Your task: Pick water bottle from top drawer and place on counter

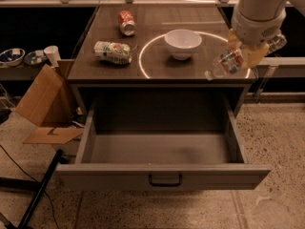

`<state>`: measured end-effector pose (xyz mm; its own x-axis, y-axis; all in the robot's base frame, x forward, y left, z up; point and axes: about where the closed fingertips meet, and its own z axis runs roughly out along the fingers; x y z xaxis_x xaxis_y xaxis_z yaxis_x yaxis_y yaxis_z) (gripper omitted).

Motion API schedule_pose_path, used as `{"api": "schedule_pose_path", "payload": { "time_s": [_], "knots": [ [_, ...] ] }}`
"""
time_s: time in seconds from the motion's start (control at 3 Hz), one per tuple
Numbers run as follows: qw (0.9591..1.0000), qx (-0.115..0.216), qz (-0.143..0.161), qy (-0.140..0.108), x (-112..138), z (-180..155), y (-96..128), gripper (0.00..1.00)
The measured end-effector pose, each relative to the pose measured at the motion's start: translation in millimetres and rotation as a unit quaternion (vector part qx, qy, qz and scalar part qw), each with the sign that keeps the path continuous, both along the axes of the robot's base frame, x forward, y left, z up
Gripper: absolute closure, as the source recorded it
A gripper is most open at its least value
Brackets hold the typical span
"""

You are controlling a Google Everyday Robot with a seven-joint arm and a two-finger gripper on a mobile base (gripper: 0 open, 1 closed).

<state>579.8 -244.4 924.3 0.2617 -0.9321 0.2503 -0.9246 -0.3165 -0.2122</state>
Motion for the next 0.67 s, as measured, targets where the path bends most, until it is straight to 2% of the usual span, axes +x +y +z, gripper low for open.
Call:
{"api": "schedule_pose_path", "payload": {
  "time_s": [0.33,0.67],
  "knots": [
    [0.9987,0.002,-0.021,-0.047,36.7,14.7,-17.3,1.00],
    [0.9958,0.005,-0.039,-0.083,64.8,16.8,-29.0,1.00]
  ]
}}
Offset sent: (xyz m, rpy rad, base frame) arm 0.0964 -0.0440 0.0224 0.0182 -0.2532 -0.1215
